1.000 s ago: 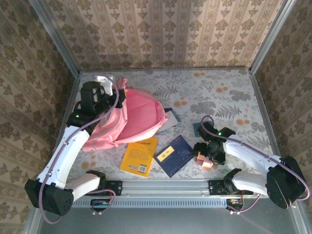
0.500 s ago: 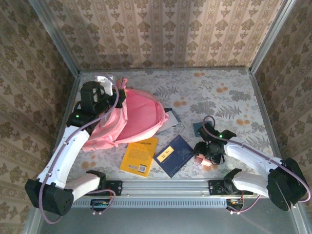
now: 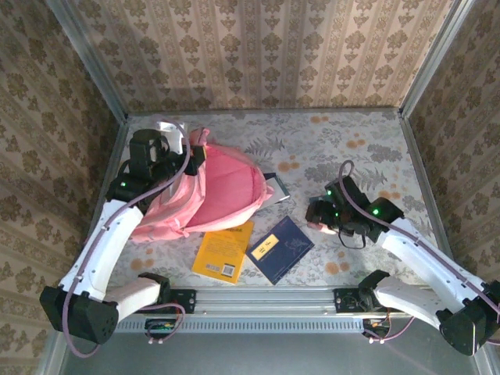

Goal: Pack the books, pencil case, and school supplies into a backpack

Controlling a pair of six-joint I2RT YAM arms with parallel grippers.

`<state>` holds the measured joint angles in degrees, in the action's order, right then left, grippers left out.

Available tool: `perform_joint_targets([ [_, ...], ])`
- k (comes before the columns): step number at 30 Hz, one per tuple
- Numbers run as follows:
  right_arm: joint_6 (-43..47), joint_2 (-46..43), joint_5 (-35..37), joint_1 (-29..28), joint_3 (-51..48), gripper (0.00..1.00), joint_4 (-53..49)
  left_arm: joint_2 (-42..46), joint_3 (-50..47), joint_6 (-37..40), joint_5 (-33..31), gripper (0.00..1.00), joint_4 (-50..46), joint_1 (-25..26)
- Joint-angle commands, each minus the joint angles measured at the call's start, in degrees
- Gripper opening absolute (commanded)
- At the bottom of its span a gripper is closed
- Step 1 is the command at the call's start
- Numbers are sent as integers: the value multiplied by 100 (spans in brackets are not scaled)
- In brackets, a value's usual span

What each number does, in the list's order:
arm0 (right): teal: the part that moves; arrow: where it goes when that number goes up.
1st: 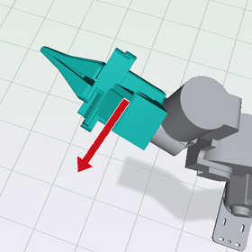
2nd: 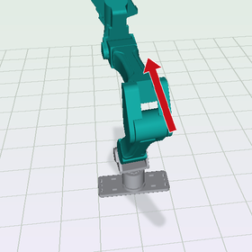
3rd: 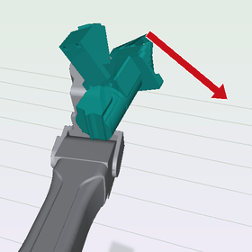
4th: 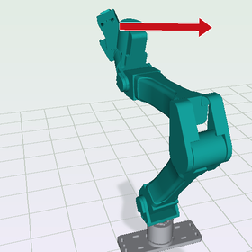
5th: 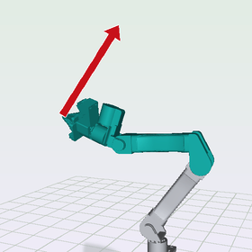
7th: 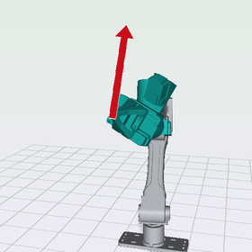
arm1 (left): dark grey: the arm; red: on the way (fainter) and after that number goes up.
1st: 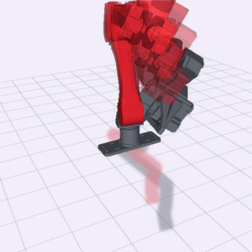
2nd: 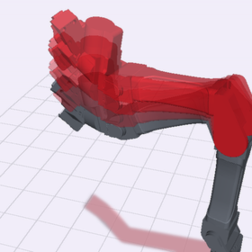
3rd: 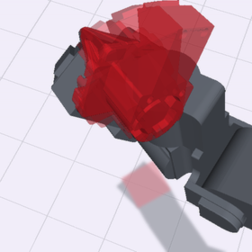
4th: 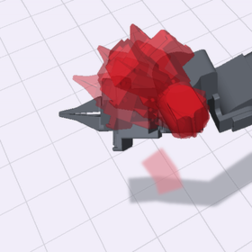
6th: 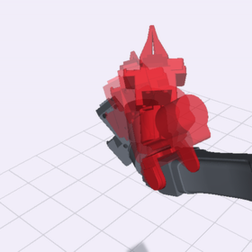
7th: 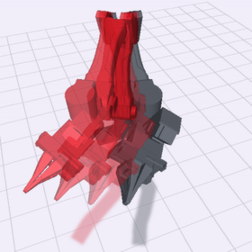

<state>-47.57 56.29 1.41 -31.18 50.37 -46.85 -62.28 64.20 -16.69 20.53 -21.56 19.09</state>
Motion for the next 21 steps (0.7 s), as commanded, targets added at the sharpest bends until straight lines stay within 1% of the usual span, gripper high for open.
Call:
perform_joint_targets([
  [1,398,258,-468,-175,377,57,997,172,539,80,655,0,232,-18],
  [3,546,670,-735,-373,665,56,1442,182,622,70,809,0,123,-50],
  [7,894,1663,-1021,-926,1500,56,2073,172,812,52,1163,0,-170,-120],
  [10,862,2373,-1193,-1203,2037,58,2444,179,983,19,1444,0,-378,-209],
  [13,562,3112,-1542,-1341,2371,58,2958,208,1114,-65,1585,0,-462,-238],
  [16,169,3718,-1709,-1458,2769,59,3303,195,1101,-331,1847,0,-338,-257],
  [21,-897,4516,-1625,-1544,3156,60,4008,129,1157,-630,2144,0,-71,-266],
])
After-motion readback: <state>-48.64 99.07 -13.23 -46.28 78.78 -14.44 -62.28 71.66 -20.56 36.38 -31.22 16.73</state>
